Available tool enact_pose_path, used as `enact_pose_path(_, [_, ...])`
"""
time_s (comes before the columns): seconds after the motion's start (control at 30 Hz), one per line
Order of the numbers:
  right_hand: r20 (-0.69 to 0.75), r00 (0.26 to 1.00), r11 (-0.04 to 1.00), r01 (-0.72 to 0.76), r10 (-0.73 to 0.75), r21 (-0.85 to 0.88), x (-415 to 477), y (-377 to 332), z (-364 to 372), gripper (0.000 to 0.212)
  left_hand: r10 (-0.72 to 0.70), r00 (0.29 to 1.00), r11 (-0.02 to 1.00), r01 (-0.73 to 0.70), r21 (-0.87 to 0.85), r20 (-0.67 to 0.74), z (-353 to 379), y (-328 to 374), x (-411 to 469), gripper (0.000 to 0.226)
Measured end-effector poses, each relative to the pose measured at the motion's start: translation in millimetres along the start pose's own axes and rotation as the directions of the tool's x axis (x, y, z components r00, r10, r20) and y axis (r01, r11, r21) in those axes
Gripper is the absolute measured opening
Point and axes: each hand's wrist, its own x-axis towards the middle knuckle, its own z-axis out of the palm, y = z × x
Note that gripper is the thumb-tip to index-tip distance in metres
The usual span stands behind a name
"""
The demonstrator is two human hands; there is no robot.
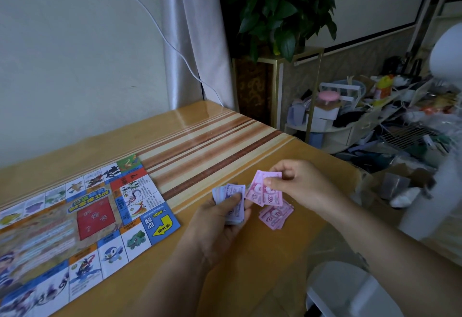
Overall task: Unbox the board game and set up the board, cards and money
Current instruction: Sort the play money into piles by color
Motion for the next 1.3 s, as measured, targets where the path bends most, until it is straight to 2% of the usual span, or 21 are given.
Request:
enact_pose_path(0.1, [-0.069,0.998,0.999,0.004,-0.001,0.043,-8,11,-2,0.015,-0.038,0.998,0.989,0.030,-0.144,-0.050,-2,3,1,0.013])
enact_pose_path(0.2, [-0.126,0.992,0.998,0.019,-0.027,-0.065,-15,24,14,0.024,-0.063,0.995,0.981,0.049,-0.188,-0.071,-1,2,2,0.013])
enact_pose_path(0.33, [-0.259,0.960,0.962,0.029,-0.102,-0.270,-23,32,33,0.019,-0.089,0.995,0.982,0.080,-0.168,-0.047,2,-1,1,0.013])
enact_pose_path(0.43, [-0.353,0.921,0.886,-0.020,-0.164,-0.464,-28,32,40,0.013,-0.089,0.996,0.986,0.084,-0.144,-0.026,1,-2,1,0.015])
enact_pose_path(0.6, [-0.397,0.888,0.778,-0.075,-0.233,-0.624,-29,38,42,0.026,-0.106,0.994,0.992,0.108,-0.059,0.038,1,-2,-1,0.021])
enact_pose_path(0.67, [-0.431,0.864,0.813,-0.045,-0.259,-0.580,-28,34,36,0.024,-0.093,0.994,0.996,0.094,-0.001,0.048,2,-4,-2,0.021])
enact_pose_path(0.73, [-0.425,0.883,0.927,0.030,-0.199,-0.373,-27,22,28,0.020,-0.070,0.996,0.996,0.066,0.064,0.061,4,-6,-2,0.021])
enact_pose_path(0.8, [-0.271,0.960,0.994,0.049,-0.074,-0.099,-25,10,22,0.024,-0.041,0.996,0.990,0.030,0.141,0.078,6,-9,-2,0.020])
enact_pose_path(0.83, [-0.174,0.984,0.999,0.037,-0.040,-0.019,-24,6,21,0.026,-0.029,0.995,0.982,0.011,0.190,0.092,7,-11,-2,0.020])
enact_pose_path(0.93, [-0.060,0.998,1.000,0.020,-0.018,0.022,-20,3,16,0.024,-0.006,0.989,0.959,-0.037,0.280,0.149,11,-12,-3,0.019])
enact_pose_path(1.1, [-0.027,0.999,0.997,-0.025,0.027,0.079,-16,10,7,0.016,-0.001,0.985,0.967,-0.043,0.251,0.173,10,-12,-2,0.019])
enact_pose_path(1.3, [0.017,0.998,0.983,-0.056,0.054,0.177,-17,10,4,0.004,0.060,0.988,0.922,-0.109,0.373,0.139,12,-15,3,0.016])
